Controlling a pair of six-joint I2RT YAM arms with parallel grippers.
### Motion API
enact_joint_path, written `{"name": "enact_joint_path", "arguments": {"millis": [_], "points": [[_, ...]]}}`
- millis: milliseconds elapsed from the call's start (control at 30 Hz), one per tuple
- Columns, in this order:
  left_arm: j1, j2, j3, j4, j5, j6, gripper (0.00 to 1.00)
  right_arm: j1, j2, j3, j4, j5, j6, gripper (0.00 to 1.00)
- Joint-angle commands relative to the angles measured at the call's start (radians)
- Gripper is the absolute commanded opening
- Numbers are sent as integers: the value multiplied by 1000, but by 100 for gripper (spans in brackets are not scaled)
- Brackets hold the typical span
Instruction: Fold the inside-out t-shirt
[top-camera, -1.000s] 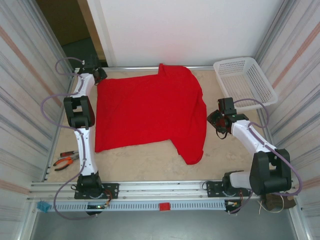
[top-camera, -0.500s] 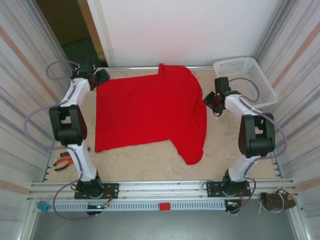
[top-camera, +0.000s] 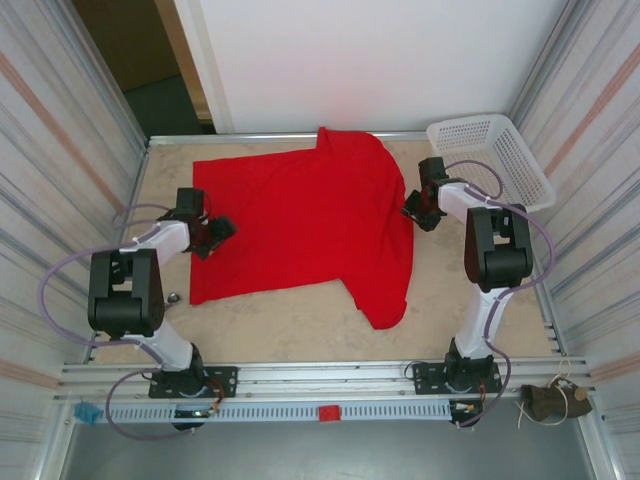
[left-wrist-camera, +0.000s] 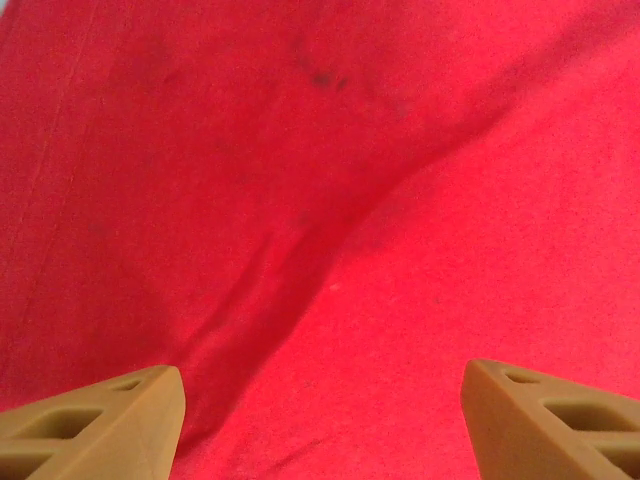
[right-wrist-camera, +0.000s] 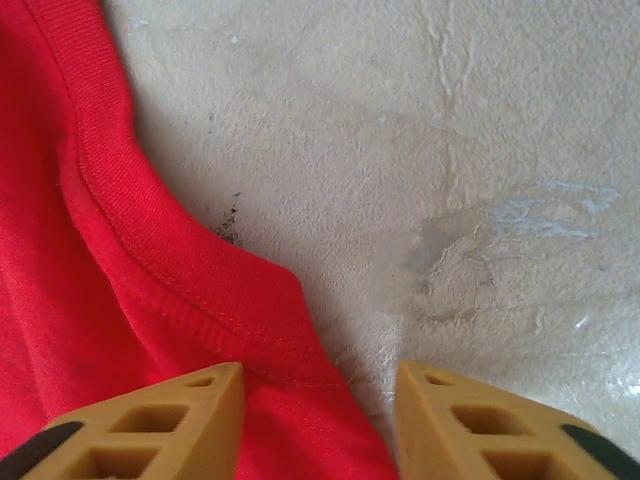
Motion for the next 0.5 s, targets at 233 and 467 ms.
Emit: {"name": "enact_joint_path", "arguments": {"millis": [233,467], "points": [[27,-21,-90,54,-18,-93,73,-34,-91,-123,34,-34,17,0],[43,-14,-119,59,-17,-102,73,-71,-290,-295,55,7,66,0]]}}
